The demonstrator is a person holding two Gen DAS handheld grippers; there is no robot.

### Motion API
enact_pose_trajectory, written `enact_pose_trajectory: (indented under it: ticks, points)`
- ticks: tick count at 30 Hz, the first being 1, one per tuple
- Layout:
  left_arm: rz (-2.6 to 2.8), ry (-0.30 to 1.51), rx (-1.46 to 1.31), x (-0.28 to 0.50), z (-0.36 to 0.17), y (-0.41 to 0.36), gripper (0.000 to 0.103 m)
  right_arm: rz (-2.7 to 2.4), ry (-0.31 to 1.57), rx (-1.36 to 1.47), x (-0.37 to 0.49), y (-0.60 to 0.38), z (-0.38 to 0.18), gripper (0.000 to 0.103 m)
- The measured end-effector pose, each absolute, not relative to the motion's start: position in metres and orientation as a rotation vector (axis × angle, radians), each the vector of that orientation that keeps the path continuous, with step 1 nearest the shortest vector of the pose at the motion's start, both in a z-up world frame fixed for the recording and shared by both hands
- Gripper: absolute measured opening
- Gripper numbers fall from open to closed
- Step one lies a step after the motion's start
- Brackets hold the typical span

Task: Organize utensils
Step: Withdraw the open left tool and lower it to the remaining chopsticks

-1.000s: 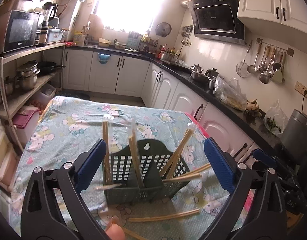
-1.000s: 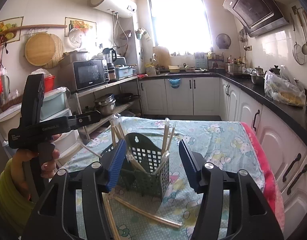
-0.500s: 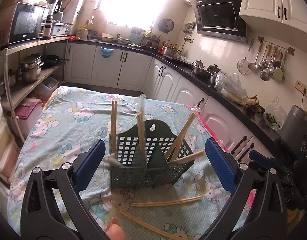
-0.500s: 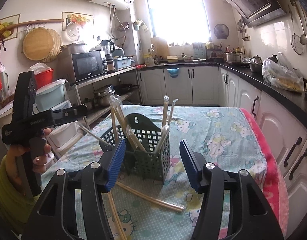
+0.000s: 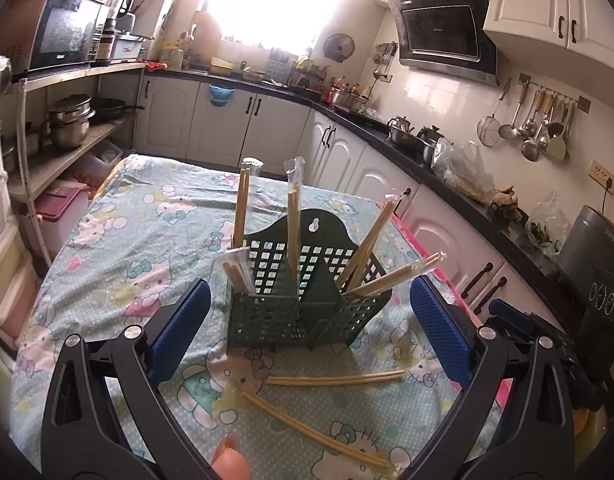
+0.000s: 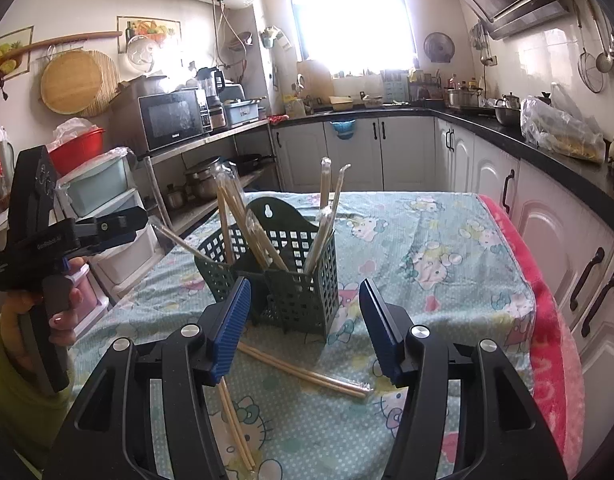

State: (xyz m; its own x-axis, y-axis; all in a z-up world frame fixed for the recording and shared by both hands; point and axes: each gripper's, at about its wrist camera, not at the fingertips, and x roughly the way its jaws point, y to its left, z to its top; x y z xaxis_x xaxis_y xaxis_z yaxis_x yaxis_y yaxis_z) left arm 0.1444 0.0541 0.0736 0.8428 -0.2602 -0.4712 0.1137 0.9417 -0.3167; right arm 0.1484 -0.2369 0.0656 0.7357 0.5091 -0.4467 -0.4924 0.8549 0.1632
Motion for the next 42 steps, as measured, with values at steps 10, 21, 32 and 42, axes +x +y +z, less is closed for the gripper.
enact_pose_trajectory:
  ticks: [10, 21, 32, 42]
  points:
    - [-0.195, 0.572, -0.246, 0.136, 0.055, 0.047, 0.092, 0.547, 0.533, 0.024, 0.144, -0.237, 0.052, 0.054]
    - [-0.212, 0.646, -0.257, 0.134, 0.024, 0.043, 0.092, 0.533, 0.564, -0.007, 0.144, -0.236, 0.036, 0.056]
    - [-0.197, 0.709, -0.249, 0.137, -0.002, 0.041, 0.092, 0.536, 0.617, -0.039, 0.146, -0.228, 0.013, 0.059]
    - [-0.174, 0.771, -0.246, 0.142, -0.025, 0.046, 0.092, 0.542, 0.659, -0.059, 0.148, -0.221, -0.003, 0.059]
